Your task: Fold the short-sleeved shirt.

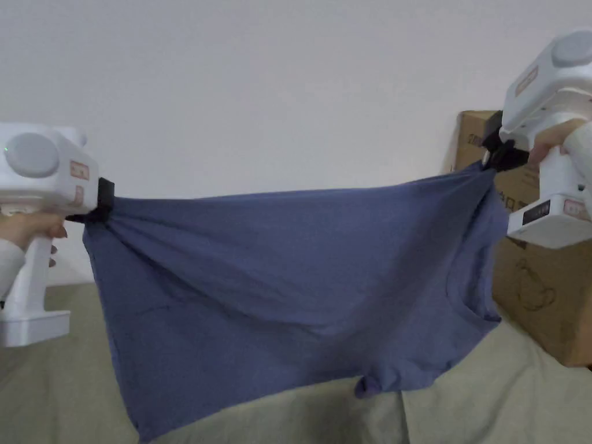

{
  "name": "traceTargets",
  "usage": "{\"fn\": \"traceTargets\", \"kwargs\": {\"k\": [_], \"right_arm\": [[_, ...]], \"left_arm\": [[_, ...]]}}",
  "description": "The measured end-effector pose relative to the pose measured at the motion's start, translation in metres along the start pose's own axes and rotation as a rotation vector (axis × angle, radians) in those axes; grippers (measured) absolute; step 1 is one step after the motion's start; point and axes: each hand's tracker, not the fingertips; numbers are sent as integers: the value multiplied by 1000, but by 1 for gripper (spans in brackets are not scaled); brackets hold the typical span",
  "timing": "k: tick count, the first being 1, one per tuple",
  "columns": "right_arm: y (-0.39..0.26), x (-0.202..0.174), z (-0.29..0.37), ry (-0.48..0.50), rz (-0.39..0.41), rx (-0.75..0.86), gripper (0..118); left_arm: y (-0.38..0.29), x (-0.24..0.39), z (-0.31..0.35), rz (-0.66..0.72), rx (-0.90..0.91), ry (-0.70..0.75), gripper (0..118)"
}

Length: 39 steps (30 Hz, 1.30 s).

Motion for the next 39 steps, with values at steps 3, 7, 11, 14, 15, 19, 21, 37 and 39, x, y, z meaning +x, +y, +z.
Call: {"fn": "traceTargets", "kwargs": {"k": [3, 7, 11, 14, 15, 19, 21, 37, 39], "right_arm": [[-41, 21, -92, -77, 1, -132, 2], [-119, 57, -193, -186, -21, -313, 2], [-198, 97, -247, -229, -71, -475, 2], [-223, 121, -247, -205, -79, -501, 1], [-227, 127, -239, -197, -86, -494, 2], [-230, 142, -197, -69, -114, -442, 2], [-240, 141, -160, -37, -35, -397, 2], [-477, 218, 62, 6, -40, -502, 2], [-482, 219, 60, 1, -63, -490, 1]], "left_arm": [[-60, 16, -75, -20, -147, 22, 2], [-155, 33, -150, 9, -328, 31, 2], [-242, 41, -185, 38, -465, 68, 2], [-274, 27, -182, 72, -476, 21, 2], [-279, 21, -172, 82, -452, 11, 2], [-288, 4, -114, 114, -400, -41, 2], [-296, 1, -71, 71, -352, -46, 2], [-472, -27, 161, 97, -413, -105, 4], [-481, -26, 159, 105, -425, -84, 25]]}}
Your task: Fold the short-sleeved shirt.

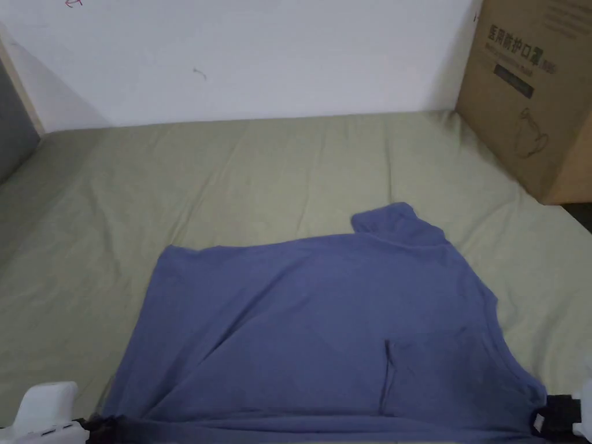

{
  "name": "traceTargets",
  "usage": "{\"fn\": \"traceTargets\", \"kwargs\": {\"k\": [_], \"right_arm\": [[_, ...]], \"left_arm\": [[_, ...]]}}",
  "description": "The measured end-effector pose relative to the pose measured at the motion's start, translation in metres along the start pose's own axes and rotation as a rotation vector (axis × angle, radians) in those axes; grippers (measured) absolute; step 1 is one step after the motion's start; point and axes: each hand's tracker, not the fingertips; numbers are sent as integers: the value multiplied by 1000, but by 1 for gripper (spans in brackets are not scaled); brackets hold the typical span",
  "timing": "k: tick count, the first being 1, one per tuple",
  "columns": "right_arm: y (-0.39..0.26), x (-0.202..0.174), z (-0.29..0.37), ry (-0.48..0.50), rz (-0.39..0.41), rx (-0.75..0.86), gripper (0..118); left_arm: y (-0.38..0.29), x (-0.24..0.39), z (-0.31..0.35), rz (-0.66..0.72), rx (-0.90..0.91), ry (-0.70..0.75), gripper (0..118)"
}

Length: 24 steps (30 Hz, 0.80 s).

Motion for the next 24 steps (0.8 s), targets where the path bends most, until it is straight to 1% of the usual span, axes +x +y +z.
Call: {"fn": "traceTargets", "kwargs": {"k": [1, 2, 3, 4, 5, 6, 8, 9, 10, 11, 12, 13, 15, 16, 17, 18, 20, 21, 22, 23, 24], "right_arm": [[0, 0, 0, -1, -4, 19, 4], [1, 0, 1, 0, -2, 41, 11], [1, -1, 3, -1, -15, 39, 29], [3, -2, 7, -20, -35, 47, 59], [1, -5, 12, -39, -28, 59, 70], [-1, -8, 18, -43, -13, 74, 71], [-4, -13, 34, -38, 48, 121, 71], [-8, -19, 41, -48, 73, 138, 70], [-14, -26, 51, -53, 110, 160, 69], [-19, -30, 60, -43, 134, 195, 69], [-25, -34, 68, -40, 152, 227, 68], [-34, -40, 75, -24, 165, 258, 57], [-46, -43, 76, 13, 129, 252, 3], [-50, -43, 72, 38, 114, 227, 2], [-54, -43, 67, 58, 117, 193, 2], [-58, -43, 61, 57, 114, 196, 2], [-62, -40, 49, 12, 127, 168, 1], [-62, -37, 44, 6, 118, 160, 1], [-62, -33, 40, 10, 93, 147, 1], [-61, -29, 38, 29, 72, 140, 1], [-59, -24, 39, 40, 57, 142, 1]], "left_arm": [[-1, -1, -2, 12, -8, 13, 53], [0, -5, -3, 38, -19, 42, 71], [-1, -9, 0, 53, -10, 32, 84], [-2, -13, 6, 86, 6, 19, 95], [-3, -16, 17, 131, 32, 10, 98], [-4, -20, 26, 158, 64, -14, 99], [-6, -26, 46, 199, 108, -37, 98], [-7, -28, 54, 212, 123, -34, 98], [-9, -28, 66, 213, 121, -31, 93], [-12, -28, 74, 214, 131, -38, 93], [-15, -27, 80, 210, 140, -48, 90], [-21, -25, 88, 207, 160, -45, 75], [-31, -23, 91, 211, 178, -48, 22], [-36, -22, 89, 213, 178, -40, 0], [-41, -23, 85, 218, 180, -57, 1], [-43, -21, 80, 221, 162, -73, 0], [-45, -19, 69, 245, 133, -71, 1], [-44, -19, 65, 243, 136, -80, 1], [-39, -17, 62, 248, 143, -101, 10], [-35, -16, 57, 248, 144, -109, 35], [-30, -15, 52, 249, 146, -111, 71]]}}
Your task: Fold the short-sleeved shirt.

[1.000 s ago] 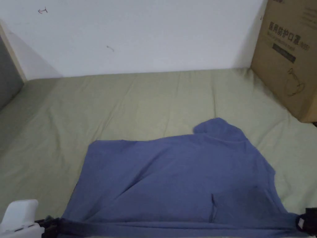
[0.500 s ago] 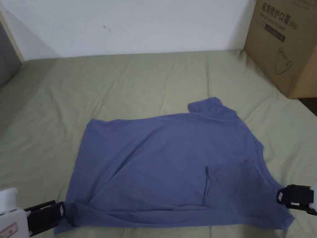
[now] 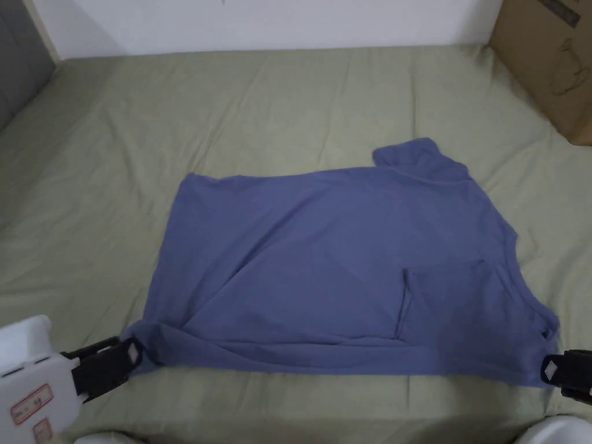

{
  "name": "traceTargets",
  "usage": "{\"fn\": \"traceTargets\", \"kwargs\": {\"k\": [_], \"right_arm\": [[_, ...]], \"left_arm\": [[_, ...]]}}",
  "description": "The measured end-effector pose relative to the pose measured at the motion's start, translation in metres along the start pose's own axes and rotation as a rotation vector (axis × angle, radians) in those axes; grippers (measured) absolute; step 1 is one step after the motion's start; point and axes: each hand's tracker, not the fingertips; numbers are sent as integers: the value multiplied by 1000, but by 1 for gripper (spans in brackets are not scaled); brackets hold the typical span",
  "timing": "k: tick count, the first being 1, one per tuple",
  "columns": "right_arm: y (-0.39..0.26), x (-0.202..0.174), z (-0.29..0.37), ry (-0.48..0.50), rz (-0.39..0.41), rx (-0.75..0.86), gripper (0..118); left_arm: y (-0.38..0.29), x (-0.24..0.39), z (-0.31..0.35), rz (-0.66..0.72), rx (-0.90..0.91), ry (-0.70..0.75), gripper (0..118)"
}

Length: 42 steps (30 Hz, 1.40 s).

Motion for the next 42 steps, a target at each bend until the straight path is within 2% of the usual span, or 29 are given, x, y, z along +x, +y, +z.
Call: {"fn": "traceTargets", "kwargs": {"k": [1, 2, 3, 6, 7, 8, 10, 12, 13, 14, 15, 16, 18, 23, 24, 25, 26, 27, 28, 30, 31, 35, 37, 42], "right_arm": [[0, 3, -1, -5, -6, 6, 1], [1, 6, -2, -13, -4, 6, 1], [1, 8, -4, -29, -5, 7, 1], [0, 19, -7, -42, -10, -3, 1], [-1, 22, -9, -47, -22, -8, 1], [-1, 25, -10, -46, -27, -16, 1], [-3, 28, -13, -53, -22, -39, 1], [-5, 29, -15, -38, -2, -54, 1], [-6, 31, -16, -17, -1, -55, 12], [-5, 34, -19, -6, -6, -58, 40], [-2, 36, -22, -12, -18, -57, 74], [2, 37, -26, -25, -25, -63, 92], [9, 37, -32, -52, -21, -55, 93], [22, 29, -61, -76, 71, -90, 90], [21, 25, -68, -79, 120, -134, 73], [18, 19, -73, -111, 152, -147, 14], [12, 16, -77, -145, 194, -149, 4], [11, 15, -77, -153, 225, -152, 4], [14, 15, -75, -150, 206, -148, 4], [20, 22, -61, -105, 115, -106, 4], [25, 26, -56, -64, 101, -118, 4], [40, 29, -42, -87, 114, -81, 4], [48, 29, -42, -45, 81, -76, 4], [52, 28, -45, -40, 57, -58, 4]], "left_arm": [[4, 2, -10, 4, 2, -12, 109], [7, 4, -19, 9, 9, -31, 118], [9, 5, -27, 20, 22, -40, 117], [19, 4, -62, 72, -31, -16, 103], [18, 3, -72, 75, -38, -19, 87], [14, 3, -79, 82, -42, -17, 65], [6, 3, -88, 89, -68, -47, 7], [-3, 8, -87, 92, -55, -22, 4], [-3, 8, -85, 96, -52, -31, 3], [-2, 9, -80, 109, -49, -30, 3], [0, 9, -78, 118, -47, -33, 3], [2, 9, -76, 127, -45, -37, 3], [8, 9, -69, 134, -29, -29, 3], [14, 15, -64, 67, -43, 3, 3], [14, 16, -65, 57, -48, 10, 3], [13, 18, -65, 49, -52, 11, 3], [14, 17, -65, 44, -57, 13, 3], [13, 18, -64, 38, -60, 17, 3], [13, 19, -64, 35, -60, 20, 3], [15, 16, -63, 29, -63, 25, 3], [16, 17, -62, 25, -63, 29, 3], [22, 13, -58, 20, -55, 41, 3], [25, 10, -56, 23, -48, 31, 3], [27, 10, -55, 9, -51, 50, 3]]}}
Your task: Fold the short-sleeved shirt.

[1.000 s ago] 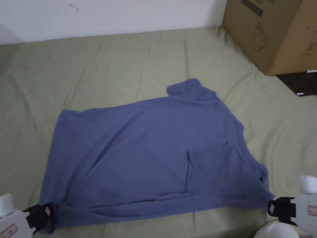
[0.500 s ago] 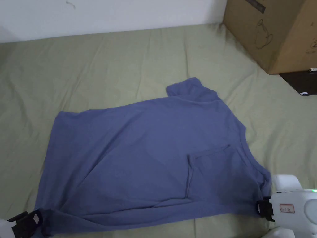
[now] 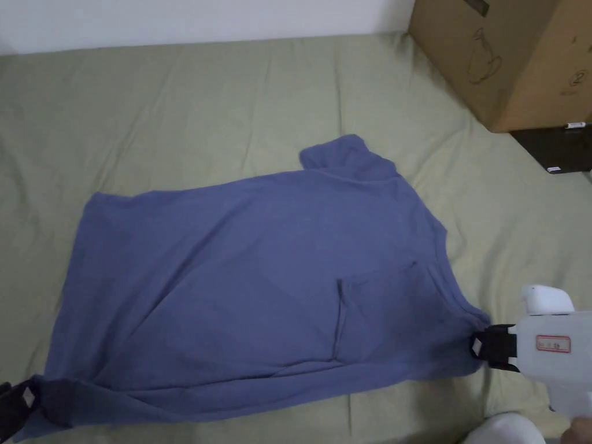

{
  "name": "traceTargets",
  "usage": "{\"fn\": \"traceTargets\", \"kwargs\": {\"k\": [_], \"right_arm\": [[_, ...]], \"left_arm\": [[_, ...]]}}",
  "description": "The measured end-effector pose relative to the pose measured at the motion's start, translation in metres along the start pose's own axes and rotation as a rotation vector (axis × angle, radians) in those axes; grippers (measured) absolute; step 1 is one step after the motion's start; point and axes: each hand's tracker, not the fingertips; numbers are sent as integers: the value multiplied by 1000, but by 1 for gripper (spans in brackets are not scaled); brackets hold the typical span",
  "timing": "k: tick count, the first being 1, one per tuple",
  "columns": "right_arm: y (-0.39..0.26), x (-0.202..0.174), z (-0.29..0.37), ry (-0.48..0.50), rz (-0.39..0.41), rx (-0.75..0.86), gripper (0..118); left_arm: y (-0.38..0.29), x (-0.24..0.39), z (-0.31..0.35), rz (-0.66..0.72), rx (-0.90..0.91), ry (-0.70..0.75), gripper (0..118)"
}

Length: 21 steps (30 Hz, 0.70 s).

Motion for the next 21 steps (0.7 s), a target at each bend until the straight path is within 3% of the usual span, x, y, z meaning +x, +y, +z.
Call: {"fn": "traceTargets", "kwargs": {"k": [8, 11, 19, 20, 21], "right_arm": [[61, -7, 3, 66, -53, 66, 4], [98, -16, -14, 26, -27, 94, 4], [138, -17, -105, -49, -109, -20, 5], [136, -17, -106, -53, -120, -19, 12], [134, -18, -105, -48, -117, -16, 32]], "left_arm": [[38, 0, -7, -2, 22, 14, 3], [69, 0, -21, 0, 51, 10, 3], [103, -1, -98, -72, -56, 135, 3], [101, -2, -100, -78, -69, 157, 4], [99, -6, -100, -70, -61, 151, 5]]}}
